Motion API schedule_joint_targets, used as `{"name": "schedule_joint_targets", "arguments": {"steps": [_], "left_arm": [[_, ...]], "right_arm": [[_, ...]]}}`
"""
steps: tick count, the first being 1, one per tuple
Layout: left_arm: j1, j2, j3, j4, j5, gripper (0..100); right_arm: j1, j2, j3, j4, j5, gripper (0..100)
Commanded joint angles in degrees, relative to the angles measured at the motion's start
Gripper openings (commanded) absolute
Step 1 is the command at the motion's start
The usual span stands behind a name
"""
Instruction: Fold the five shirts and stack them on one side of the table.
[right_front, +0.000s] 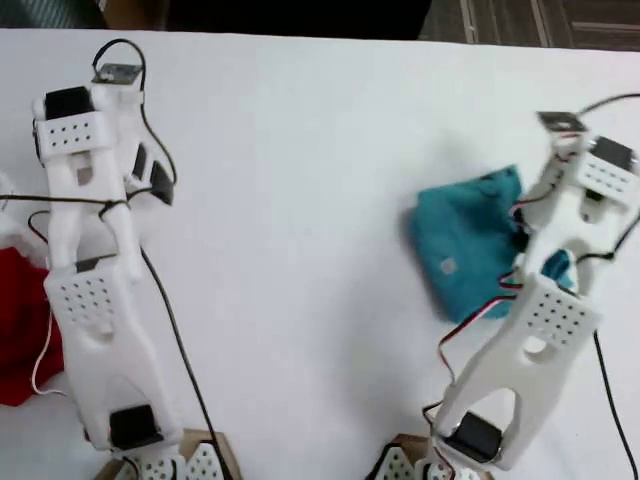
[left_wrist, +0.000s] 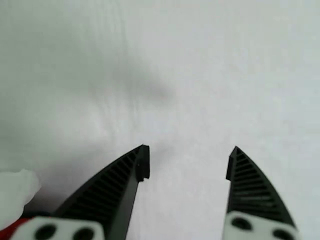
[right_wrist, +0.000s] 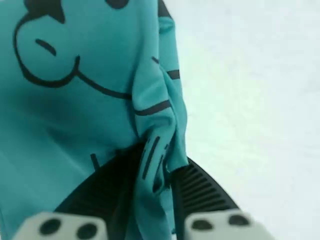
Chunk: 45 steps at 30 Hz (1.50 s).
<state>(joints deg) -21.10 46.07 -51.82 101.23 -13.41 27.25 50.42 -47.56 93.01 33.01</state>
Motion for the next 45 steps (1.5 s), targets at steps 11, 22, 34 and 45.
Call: {"name": "schedule_joint_targets", "arguments": {"steps": [11,22,34,45], "left_arm": [[1.8,-4.2,2.2,0.7,0.0,27],[1.8,-4.6,4.4,0.5,-0.1,27],[1.7,-4.3,4.4,0.4,-0.4,27],[1.8,-4.3,4.4,0.3,-0.3,27]], "right_arm": [[9.1,-1.4,-3.5,-5.1,0.2,2.0],[8.2,-2.3,-4.0,-4.6,0.5,3.9],[1.5,-12.7,-12.4,5.2,0.2,16.3],[-11.6,-32.2,25.2,3.6,0.7,14.5]]}}
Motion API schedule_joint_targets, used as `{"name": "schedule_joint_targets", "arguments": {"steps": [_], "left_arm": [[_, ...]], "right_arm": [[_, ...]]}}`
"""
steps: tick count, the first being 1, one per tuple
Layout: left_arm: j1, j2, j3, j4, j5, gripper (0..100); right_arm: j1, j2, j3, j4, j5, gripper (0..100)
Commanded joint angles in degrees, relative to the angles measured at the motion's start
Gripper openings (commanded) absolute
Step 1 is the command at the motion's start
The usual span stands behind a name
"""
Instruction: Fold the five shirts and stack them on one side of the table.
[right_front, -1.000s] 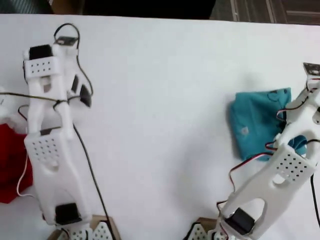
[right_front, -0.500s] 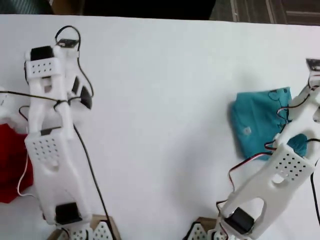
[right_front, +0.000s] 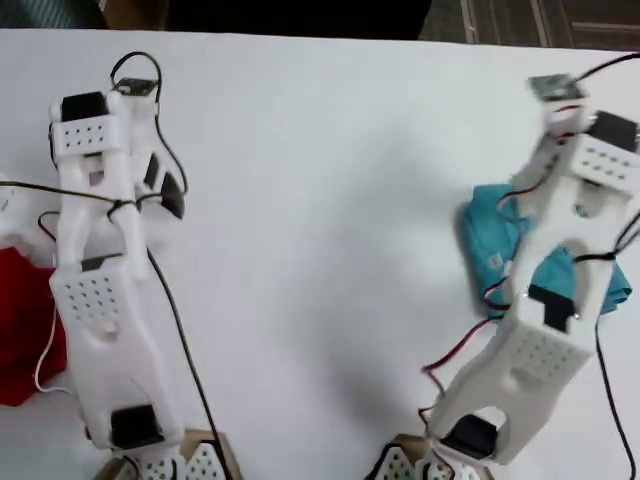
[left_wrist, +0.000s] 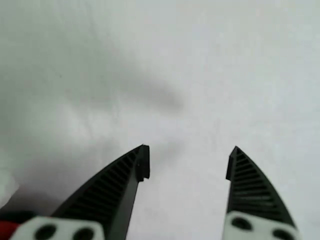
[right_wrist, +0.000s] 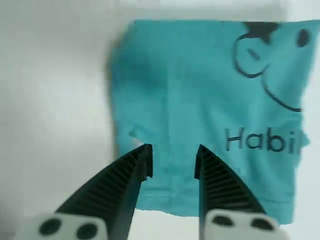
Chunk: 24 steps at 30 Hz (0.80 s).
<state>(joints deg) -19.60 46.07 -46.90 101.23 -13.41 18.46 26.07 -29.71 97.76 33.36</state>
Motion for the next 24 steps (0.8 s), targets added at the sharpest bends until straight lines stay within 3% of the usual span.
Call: {"name": "schedule_joint_targets", "arguments": {"steps": [1,12,19,24], "left_arm": [[0.3,-4.4,-0.6,0.3,-0.4,27],[0.2,-4.7,-0.6,0.7,-0.4,27],[-0.1,-4.8,0.0,0.7,-0.4,27],[-0.1,-4.7,0.0,0.7,-0.4,27]], "right_arm": [[-3.2,-9.2,10.1,-1.6,0.4,14.5],[-2.4,-13.7,38.2,-20.2,1.5,14.5],[2.5,-14.0,39.5,-25.1,9.2,14.5],[3.6,-14.2,38.2,-24.3,9.9,14.5]]}}
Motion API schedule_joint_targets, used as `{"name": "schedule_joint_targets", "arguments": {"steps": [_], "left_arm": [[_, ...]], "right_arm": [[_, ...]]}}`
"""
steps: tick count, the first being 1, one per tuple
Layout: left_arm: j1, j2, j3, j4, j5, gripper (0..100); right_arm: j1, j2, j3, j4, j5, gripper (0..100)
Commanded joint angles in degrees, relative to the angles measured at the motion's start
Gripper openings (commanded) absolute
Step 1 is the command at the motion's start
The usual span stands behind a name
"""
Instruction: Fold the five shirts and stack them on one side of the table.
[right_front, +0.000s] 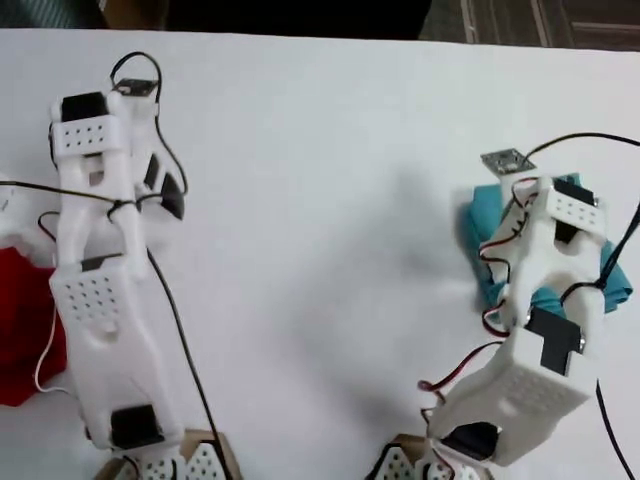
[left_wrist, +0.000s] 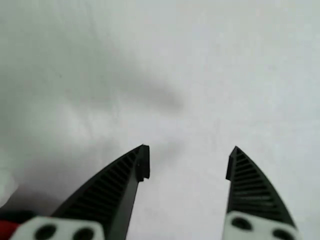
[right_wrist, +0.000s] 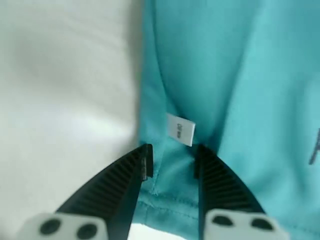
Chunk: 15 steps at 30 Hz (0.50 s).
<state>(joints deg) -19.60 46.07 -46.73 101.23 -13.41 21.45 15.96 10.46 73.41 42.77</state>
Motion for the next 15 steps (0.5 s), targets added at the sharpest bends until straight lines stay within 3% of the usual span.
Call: {"name": "schedule_joint_targets", "arguments": {"steps": [1,7,15], "left_arm": [[-0.1,-4.7,-0.3,0.7,-0.4,27],[-0.1,-4.4,-0.6,0.6,-0.4,27],[-2.4,-10.9,-5.0,0.8,-0.4,27]], "right_arm": [[0.4,-4.1,-2.0,0.8,0.5,14.5],[-4.5,-7.4,-2.0,2.1,0.0,14.5],[-12.4,-29.4,-1.6,6.3,-0.1,14.5]]}}
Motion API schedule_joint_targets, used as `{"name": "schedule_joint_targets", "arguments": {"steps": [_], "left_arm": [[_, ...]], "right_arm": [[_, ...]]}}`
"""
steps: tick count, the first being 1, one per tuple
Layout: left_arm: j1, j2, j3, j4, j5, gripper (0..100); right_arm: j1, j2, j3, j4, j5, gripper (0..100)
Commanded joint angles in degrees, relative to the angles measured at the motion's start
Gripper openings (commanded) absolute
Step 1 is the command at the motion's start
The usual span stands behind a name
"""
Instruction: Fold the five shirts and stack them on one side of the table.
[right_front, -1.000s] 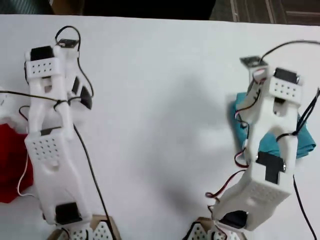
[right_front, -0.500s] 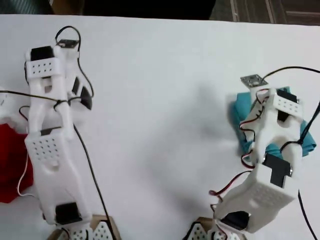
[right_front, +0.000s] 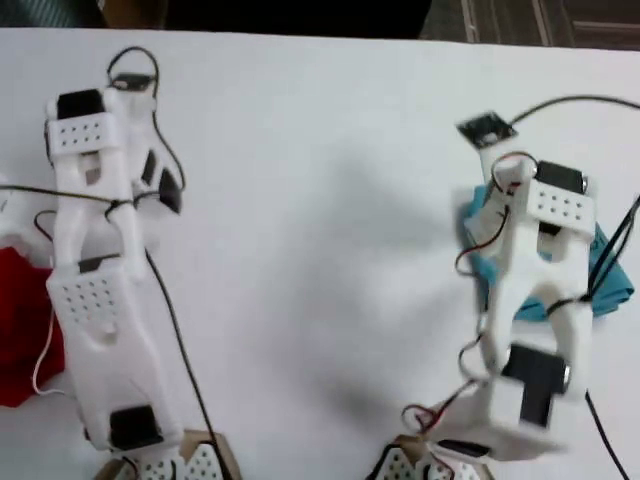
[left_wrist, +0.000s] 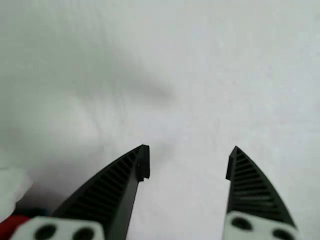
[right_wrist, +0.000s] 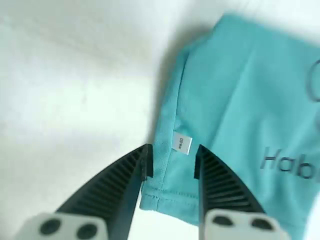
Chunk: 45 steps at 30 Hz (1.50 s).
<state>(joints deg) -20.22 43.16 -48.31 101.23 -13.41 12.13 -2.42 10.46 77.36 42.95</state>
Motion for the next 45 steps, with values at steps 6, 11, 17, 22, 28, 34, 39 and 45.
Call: {"name": "schedule_joint_targets", "arguments": {"steps": [6,11,17,22,28,34,39,45], "left_arm": [[-8.8,-16.2,-3.4,0.7,-0.4,27],[-18.5,-18.5,-3.7,0.4,-0.9,27],[-28.2,-18.3,-3.7,-0.2,-7.4,27],[-33.4,-18.2,-3.7,-0.2,-9.8,27],[-37.2,-18.1,-3.4,-3.3,-11.8,27],[-40.4,-14.9,-3.7,-12.1,-13.0,27],[-37.7,-7.8,-3.7,-15.0,-14.7,27],[-36.0,-0.4,-3.8,-25.6,-14.7,27]], "right_arm": [[-13.7,-24.5,-0.4,10.7,-11.4,14.5],[-25.0,-29.4,11.2,9.3,-19.2,14.5],[-25.8,-33.4,31.3,-5.9,-12.1,14.5],[-22.1,-34.7,42.7,-15.2,-7.4,14.5],[-21.7,-34.7,49.3,-20.8,-7.6,14.5],[-21.7,-34.7,54.6,-24.8,-7.7,14.5],[-21.5,-34.7,55.2,-24.7,-7.7,14.5],[-21.6,-34.7,55.2,-22.5,-7.7,14.5]]}}
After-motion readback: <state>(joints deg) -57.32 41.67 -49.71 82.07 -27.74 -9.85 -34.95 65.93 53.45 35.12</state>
